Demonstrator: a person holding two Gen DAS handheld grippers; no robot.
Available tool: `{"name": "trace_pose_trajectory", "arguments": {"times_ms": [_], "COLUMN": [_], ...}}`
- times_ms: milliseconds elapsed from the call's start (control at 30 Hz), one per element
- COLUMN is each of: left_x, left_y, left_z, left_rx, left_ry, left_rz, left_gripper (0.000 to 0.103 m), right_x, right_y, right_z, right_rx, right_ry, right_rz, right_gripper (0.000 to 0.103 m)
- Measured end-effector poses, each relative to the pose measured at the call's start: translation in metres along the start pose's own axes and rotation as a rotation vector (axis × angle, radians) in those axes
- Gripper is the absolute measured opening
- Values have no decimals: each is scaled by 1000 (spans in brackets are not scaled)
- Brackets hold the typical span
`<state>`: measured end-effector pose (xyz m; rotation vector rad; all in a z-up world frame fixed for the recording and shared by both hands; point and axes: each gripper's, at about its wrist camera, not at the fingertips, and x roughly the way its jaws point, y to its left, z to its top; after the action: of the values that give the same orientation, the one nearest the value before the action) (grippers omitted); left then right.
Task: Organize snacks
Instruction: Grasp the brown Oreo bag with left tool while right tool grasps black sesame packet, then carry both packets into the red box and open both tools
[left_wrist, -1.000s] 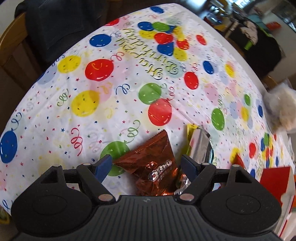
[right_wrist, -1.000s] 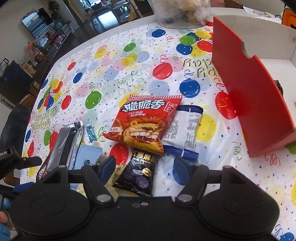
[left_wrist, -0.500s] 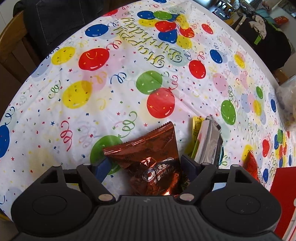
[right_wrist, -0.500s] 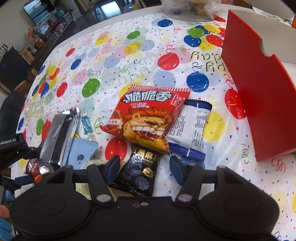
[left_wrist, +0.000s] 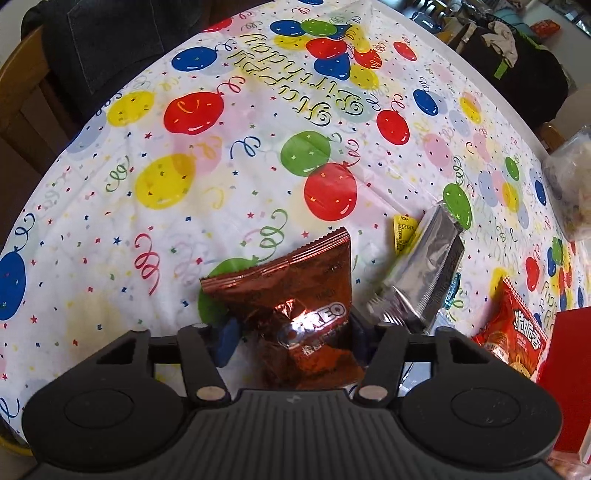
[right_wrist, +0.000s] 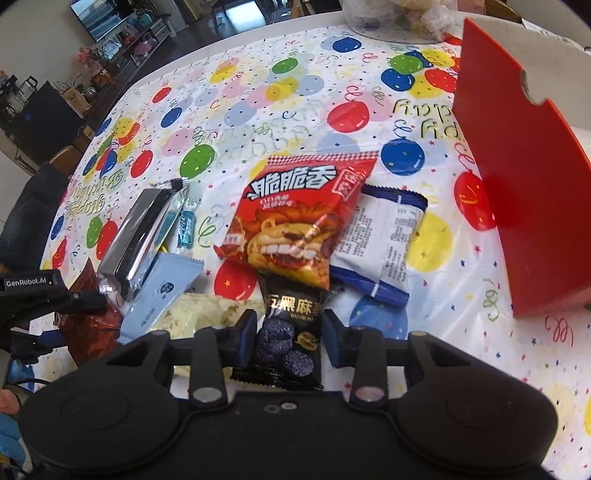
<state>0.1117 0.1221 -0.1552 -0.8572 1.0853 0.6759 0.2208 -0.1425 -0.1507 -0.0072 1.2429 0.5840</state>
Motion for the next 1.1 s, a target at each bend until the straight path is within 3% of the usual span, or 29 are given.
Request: {"name": "trace_pose_trajectory", "arguments": {"times_ms": [100, 400, 567, 833, 1100], "left_x": [-3, -16, -38, -82, -112], "left_y": [6, 22, 24, -3, -55], "left_z": [-2, -11, -17, -24, -33], "left_rx": [-8, 29, 73, 200, 363], "left_ry": [7, -1, -33, -113, -189], "left_rz": [-16, -19, -63, -136, -183], "left_gripper": [47, 45, 45, 46, 46], "right_x": [-5, -31, -54, -93, -131], "right_y": [-4, -15, -18, -23, -30], "right_z": [-5, -17, -19, -17, -10], "right_rx": [-2, 20, 11, 7, -38], "right_ry": [0, -28, -65, -143, -249], "right_rz": [-3, 17, 36, 50, 28], "right_gripper": [32, 31, 31, 31, 31]}}
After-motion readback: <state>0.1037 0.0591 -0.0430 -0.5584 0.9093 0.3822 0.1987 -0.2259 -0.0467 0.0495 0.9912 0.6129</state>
